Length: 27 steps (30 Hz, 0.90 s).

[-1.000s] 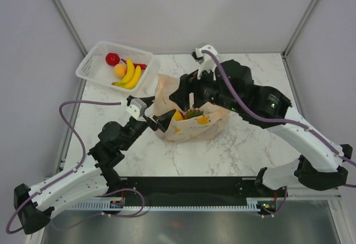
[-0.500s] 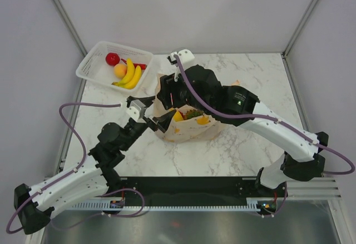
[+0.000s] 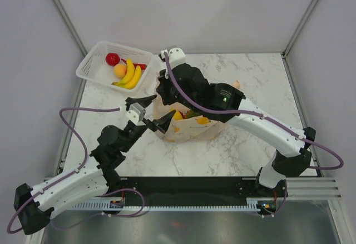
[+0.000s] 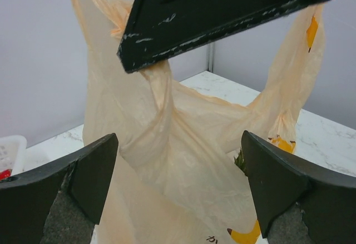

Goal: Place the fake fruits into the plastic bag and tie a complex knot
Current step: Tie the plastic bag at the center of the board.

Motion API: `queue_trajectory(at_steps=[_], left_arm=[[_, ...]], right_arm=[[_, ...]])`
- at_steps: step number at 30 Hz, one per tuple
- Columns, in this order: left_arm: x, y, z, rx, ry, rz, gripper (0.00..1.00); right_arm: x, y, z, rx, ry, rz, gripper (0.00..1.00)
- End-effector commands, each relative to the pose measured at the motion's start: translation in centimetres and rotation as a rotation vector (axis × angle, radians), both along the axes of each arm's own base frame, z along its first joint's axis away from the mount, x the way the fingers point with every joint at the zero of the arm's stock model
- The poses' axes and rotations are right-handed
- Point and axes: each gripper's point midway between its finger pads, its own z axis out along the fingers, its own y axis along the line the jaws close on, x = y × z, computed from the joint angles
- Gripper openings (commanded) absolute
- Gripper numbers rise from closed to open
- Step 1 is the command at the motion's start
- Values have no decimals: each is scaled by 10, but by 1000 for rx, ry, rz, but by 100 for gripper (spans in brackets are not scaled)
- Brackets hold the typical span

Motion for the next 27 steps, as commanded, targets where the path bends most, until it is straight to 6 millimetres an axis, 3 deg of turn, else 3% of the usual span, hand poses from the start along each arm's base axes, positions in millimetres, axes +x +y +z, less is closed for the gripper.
queue_trajectory(at_steps=[1, 6, 10, 15, 21, 27], left_arm=[[3, 13, 18, -54, -112, 64, 100], [3, 2, 25, -37, -206, 38, 100], [11, -6, 44, -31, -279, 64, 100], [16, 0, 64, -84, -323, 113, 100], [5, 7, 65, -120, -316, 86, 100], [3, 15, 80, -124, -365, 120, 100]], right_arm=[[-10, -18, 32, 80, -16, -7, 0], [-25, -27, 34, 89, 21, 34, 0], [-32, -27, 36, 81, 48, 67, 0], [-34, -34, 35, 73, 48, 52, 0], [-29, -40, 35, 62, 36, 17, 0], [-30, -37, 35, 72, 45, 27, 0]])
